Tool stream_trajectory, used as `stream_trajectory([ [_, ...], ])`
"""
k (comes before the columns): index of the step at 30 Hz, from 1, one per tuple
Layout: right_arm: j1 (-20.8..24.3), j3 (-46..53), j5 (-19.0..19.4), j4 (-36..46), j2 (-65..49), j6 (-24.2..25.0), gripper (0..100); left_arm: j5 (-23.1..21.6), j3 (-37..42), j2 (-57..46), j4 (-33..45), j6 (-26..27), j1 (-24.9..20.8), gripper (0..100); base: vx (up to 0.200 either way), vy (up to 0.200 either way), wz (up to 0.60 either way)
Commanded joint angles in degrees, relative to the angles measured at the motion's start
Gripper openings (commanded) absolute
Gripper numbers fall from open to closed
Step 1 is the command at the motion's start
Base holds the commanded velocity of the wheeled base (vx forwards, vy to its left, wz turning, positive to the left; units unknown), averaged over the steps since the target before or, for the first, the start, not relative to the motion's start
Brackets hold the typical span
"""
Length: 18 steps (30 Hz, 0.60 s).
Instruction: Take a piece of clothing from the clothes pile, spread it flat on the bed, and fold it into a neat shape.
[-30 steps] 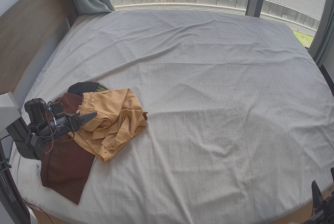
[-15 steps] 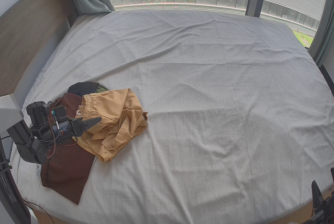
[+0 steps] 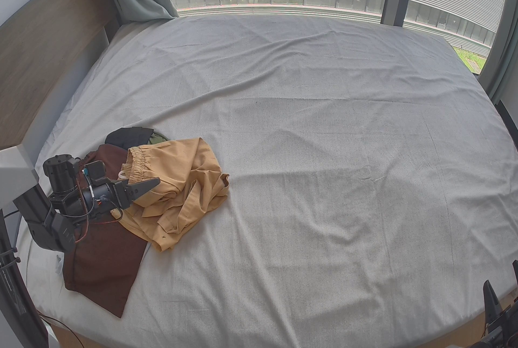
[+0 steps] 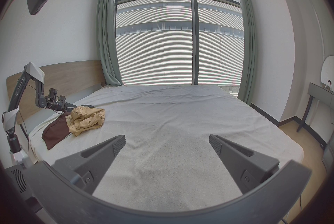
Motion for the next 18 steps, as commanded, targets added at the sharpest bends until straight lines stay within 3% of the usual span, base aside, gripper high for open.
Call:
stream_trajectory([
  [1, 0.02, 1.01, 0.02, -0.04, -0.93, 0.0, 100, 0.24, -0.47, 0.75, -0.01, -0.01, -1.21, 100, 0.0, 0.0, 0.0],
  [15, 0.02, 1.01, 0.02, -0.04, -0.93, 0.0, 100, 0.68, -0.56, 2.34, -0.98, 0.51, -1.3, 100, 0.0, 0.0, 0.0],
  [16, 0.02, 1.01, 0.02, -0.04, -0.93, 0.0, 100, 0.59, -0.39, 2.34, -0.98, 0.51, -1.21, 0, 0.0, 0.0, 0.0],
  [18, 0.02, 1.01, 0.02, -0.04, -0.93, 0.0, 100, 0.33, -0.21, 2.34, -0.98, 0.6, -1.21, 0, 0.0, 0.0, 0.0],
])
